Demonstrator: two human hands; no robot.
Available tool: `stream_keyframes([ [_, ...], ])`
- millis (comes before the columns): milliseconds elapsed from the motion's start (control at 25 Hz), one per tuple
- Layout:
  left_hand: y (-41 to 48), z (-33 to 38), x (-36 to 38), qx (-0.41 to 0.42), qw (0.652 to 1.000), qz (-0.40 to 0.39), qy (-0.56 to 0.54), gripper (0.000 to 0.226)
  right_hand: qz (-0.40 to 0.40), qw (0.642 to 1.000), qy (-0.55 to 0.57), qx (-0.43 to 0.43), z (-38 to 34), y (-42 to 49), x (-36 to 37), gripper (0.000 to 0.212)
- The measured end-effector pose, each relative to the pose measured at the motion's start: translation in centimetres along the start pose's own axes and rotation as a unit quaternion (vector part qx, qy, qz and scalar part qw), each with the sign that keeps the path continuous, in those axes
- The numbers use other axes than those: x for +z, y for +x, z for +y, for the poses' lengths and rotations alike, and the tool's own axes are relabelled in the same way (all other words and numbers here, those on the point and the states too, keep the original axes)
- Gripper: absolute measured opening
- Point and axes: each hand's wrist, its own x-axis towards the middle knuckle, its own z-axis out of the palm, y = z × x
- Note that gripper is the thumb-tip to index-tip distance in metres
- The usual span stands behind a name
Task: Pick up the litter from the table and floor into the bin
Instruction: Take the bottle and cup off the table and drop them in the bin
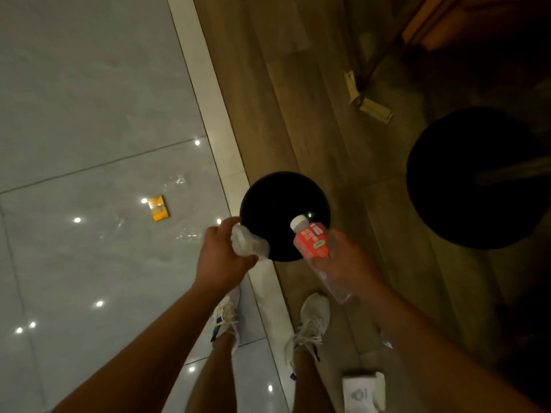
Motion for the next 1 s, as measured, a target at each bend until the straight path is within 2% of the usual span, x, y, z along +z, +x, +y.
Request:
stream_keyframes([
  [160,5.4,-1.7,2.8,0.072,0.992,-0.029,0.103,0.085,0.005,1.0,-0.001,0.003,0.1,5.6,2.3,0.066],
  [280,7.8,-2.1,4.2,0.139,0.972,-0.033,0.184,0.083,-0.011,1.0,-0.015,-0.006,-0.3,8.4,3.1,0.077],
  [360,9.0,-2.3,4.8,0.174,0.956,-0.026,0.233,0.081,-0.02,0.999,-0.027,-0.012,-0.6,9.8,3.6,0.077],
  [640,12.4,-3.0,6.0,0.22,0.912,-0.034,0.343,0.087,-0.01,0.995,-0.097,-0.032,-1.0,12.8,5.2,0.075],
  [800,12.5,-3.4,7.1,0.242,0.882,-0.048,0.401,0.091,0.015,0.986,-0.159,-0.055,-0.7,13.0,5.9,0.063],
  [1000,11.6,-4.2,7.6,0.24,0.886,-0.035,0.394,0.071,0.021,0.988,-0.144,-0.053,0.1,12.5,6.2,0.053],
])
